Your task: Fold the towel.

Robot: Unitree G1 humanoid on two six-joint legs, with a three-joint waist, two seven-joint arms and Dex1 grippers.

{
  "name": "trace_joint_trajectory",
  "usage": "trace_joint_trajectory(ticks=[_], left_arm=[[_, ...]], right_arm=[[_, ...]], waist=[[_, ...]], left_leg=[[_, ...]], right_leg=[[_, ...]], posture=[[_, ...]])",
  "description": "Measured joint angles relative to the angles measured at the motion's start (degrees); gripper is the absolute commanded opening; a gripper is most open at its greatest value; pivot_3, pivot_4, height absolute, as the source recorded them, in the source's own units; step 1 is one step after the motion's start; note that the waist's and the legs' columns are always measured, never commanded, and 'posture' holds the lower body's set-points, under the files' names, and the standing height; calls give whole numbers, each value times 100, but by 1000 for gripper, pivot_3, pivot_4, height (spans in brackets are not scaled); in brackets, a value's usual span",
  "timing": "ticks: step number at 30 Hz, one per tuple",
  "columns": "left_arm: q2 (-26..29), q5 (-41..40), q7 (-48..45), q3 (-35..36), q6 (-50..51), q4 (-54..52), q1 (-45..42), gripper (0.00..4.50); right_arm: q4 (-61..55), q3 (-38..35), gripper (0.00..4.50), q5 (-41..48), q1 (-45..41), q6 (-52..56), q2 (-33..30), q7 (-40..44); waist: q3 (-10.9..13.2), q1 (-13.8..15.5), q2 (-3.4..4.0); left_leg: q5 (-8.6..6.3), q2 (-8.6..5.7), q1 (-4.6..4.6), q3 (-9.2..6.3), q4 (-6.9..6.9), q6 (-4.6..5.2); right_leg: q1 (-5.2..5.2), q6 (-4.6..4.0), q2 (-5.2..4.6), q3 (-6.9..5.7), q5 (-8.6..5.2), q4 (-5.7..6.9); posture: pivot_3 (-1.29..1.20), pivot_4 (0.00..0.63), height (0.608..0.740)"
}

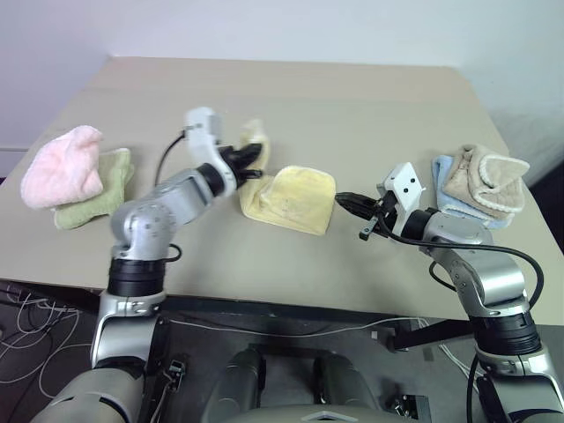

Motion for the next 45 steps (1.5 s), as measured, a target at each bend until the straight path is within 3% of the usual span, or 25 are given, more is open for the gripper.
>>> trace_joint_trajectory(ticks=[3,8,15,22,28,32,34,37,44,45], left_arm=[[-46,641,-712,-809,-117,137,-108,21],[-88,1585,-1431,-1539,-325,666,-131,21],[-217,2161,-1984,-1615,-380,909,-107,21],[-295,1876,-2344,-1032,16,283,235,2289],[-13,1452,-2384,-290,483,-367,571,4228],[-23,1518,-2038,400,182,-16,380,4228],[67,1959,-1922,427,-427,395,107,4228],[108,2585,-1965,255,-1317,1114,-190,3302],[-204,3095,-2842,-269,-2225,2316,-455,972],[-218,3191,-2900,-326,-2303,2471,-517,972]], right_arm=[[32,-108,0,-46,-3,-28,-4,-161],[1,-378,0,-74,58,-34,-19,-339],[-69,-464,0,-72,247,-21,-21,-428],[-59,-452,0,-87,165,-21,-29,-428],[13,-340,0,-170,-82,-23,-28,-414],[327,-254,0,-216,-515,90,210,-550],[410,-197,0,-180,-720,209,382,-600],[638,-59,0,-182,-1017,324,643,-671],[1437,215,0,-300,-1409,389,1126,-824],[1525,270,0,-318,-1412,405,1183,-828]], waist=[[0,-75,1],[1,-103,1],[2,-87,0],[3,-97,0],[2,-102,0],[3,-89,0],[3,-87,0],[2,-86,0],[3,-98,0],[2,-112,0]], left_leg=[[0,1,0,0,-2,0],[0,3,1,-1,-2,1],[0,1,-1,-1,0,1],[0,3,-1,-1,1,1],[0,5,0,-1,1,1],[0,4,0,-3,4,1],[0,2,0,-2,3,1],[0,-1,0,-1,3,0],[0,-2,-7,-1,1,1],[0,-1,-7,-1,1,1]], right_leg=[[0,0,0,1,0,0],[0,0,2,1,0,0],[0,0,-2,1,0,-1],[0,0,-2,2,0,-1],[0,0,-1,1,0,0],[0,1,-1,-1,0,1],[0,1,-1,-1,0,0],[0,1,-4,-1,0,-2],[-11,0,-4,-2,0,0],[-13,1,-3,-1,0,3]], posture=[[0,150,740],[0,150,740],[0,150,740],[0,150,740],[0,150,740],[0,150,740],[0,150,740],[0,150,740],[0,150,740],[0,150,740]])
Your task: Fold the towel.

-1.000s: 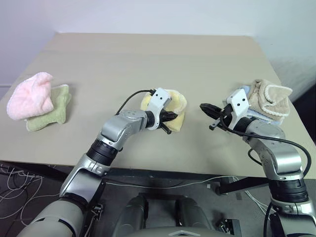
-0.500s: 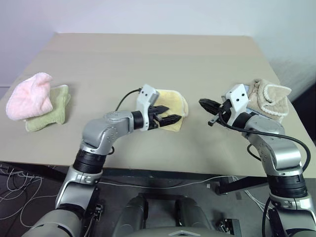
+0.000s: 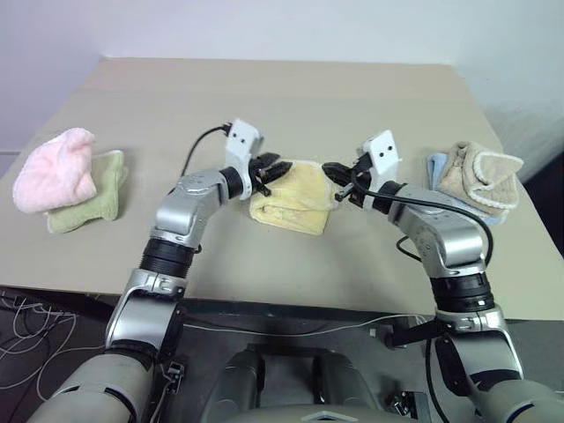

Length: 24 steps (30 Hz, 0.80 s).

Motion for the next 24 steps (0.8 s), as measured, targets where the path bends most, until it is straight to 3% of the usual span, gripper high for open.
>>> trace_joint_trajectory(ticks=[6,14,20,24], left_arm=[[10,852,-132,-513,-566,1023,-76,972],[63,1403,-282,-730,-1063,979,276,972],[-185,730,-172,157,-770,587,596,972],[-102,-3,-168,916,-310,-173,714,972]], right_arm=[[901,466,0,-381,17,40,422,-113],[772,680,0,-736,299,-280,451,-113],[138,552,0,-692,528,-294,249,22],[-653,10,0,-257,557,134,98,66]], waist=[[0,-23,0],[-30,-28,4],[-26,-25,2],[-25,-26,1]], left_leg=[[1,0,-3,4,2,0],[0,2,19,4,1,1],[0,2,-9,4,7,0],[1,4,-24,3,9,-1]], right_leg=[[-14,0,2,4,0,17],[12,0,2,5,0,16],[-20,0,1,5,0,24],[-37,0,-1,7,0,27]], posture=[[0,150,740],[0,150,740],[0,150,740],[0,150,740]])
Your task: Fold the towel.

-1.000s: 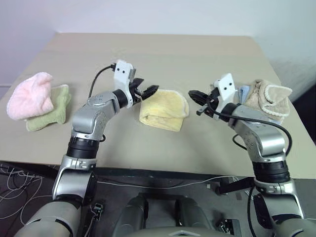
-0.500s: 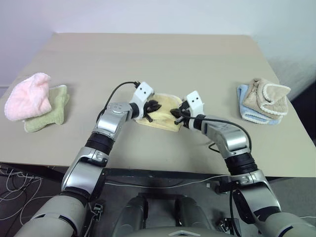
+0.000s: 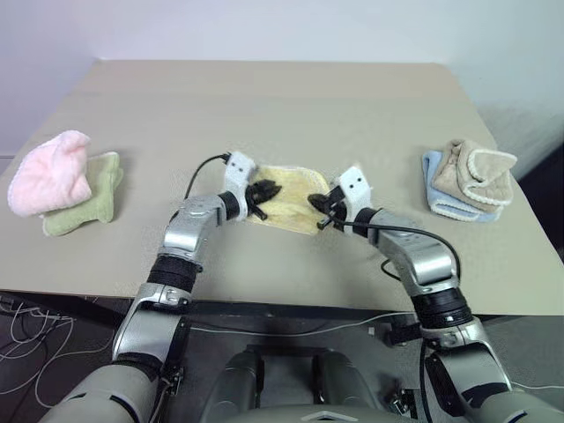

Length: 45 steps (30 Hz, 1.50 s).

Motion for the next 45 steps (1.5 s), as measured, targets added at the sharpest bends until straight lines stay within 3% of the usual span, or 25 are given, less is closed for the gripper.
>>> trace_joint_trajectory(ticks=[6,11,14,23,40,45], left_arm=[[752,-217,-255,243,156,-898,570,930],[1020,-88,-382,148,149,-896,1004,930],[1134,-89,-419,161,140,-959,1066,930],[1341,-480,-1019,178,155,-1713,1410,930],[1372,-528,-1028,170,174,-1765,1496,930],[1368,-590,-1032,171,174,-1815,1498,930]], right_arm=[[-774,-934,1859,973,116,1305,-96,-183],[-319,-1788,3505,1884,-20,2869,558,-799],[156,-2074,4463,2074,-260,3229,783,-1093],[1248,-2374,4463,2194,-715,3282,936,-1505],[1726,-2467,4463,2504,-1127,3752,1749,-1755],[1912,-2741,3236,2598,-1159,3725,1912,-1968]], waist=[[-1,10,1],[0,25,2],[0,22,3],[0,-21,4],[1,-267,5],[1,-277,6]], left_leg=[[0,0,9,-1,-4,0],[0,0,8,-1,-5,0],[0,-2,8,1,-6,1],[0,4,14,3,-8,0],[0,8,15,4,-13,0],[0,10,15,4,-15,0]], right_leg=[[11,-1,-3,1,0,-2],[9,-2,-5,2,1,-2],[8,-2,-8,2,1,-3],[10,-3,-3,3,2,0],[6,-4,1,7,2,4],[4,-4,2,8,2,5]], posture=[[0,150,740],[0,150,740],[0,150,740],[0,150,740],[0,150,740],[0,150,740]])
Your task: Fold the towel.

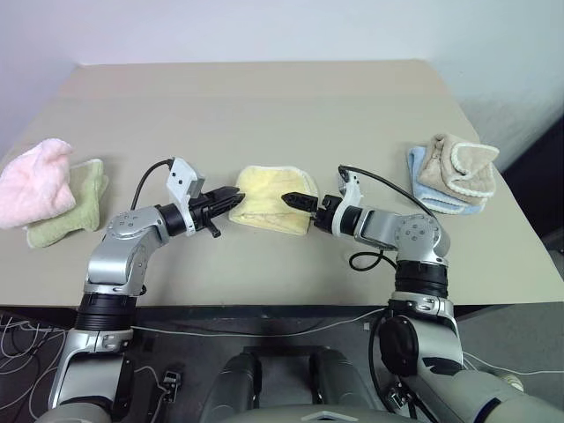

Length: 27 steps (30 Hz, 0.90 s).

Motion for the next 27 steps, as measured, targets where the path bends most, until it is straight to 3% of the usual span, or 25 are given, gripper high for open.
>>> trace_joint_trajectory(ticks=[10,20,27], left_arm=[[0,-59,7,-1,42,-105,71,930],[-26,-59,-5,-27,74,-104,63,930],[-105,-58,-4,-43,74,-96,55,930]], right_arm=[[47,-320,26,284,4,48,52,-227],[-337,-1070,26,862,-286,-42,-176,-867],[-361,-2135,26,1204,-1279,-870,-2078,-1458]], waist=[[1,10,1],[5,26,8],[9,176,14]], left_leg=[[0,-2,0,1,0,0],[0,-6,-2,1,2,0],[-1,-9,-11,3,2,3]], right_leg=[[1,0,-2,1,0,0],[1,0,-6,1,0,-1],[2,0,-9,-2,0,-12]], posture=[[0,150,740],[0,150,740],[0,150,740]])
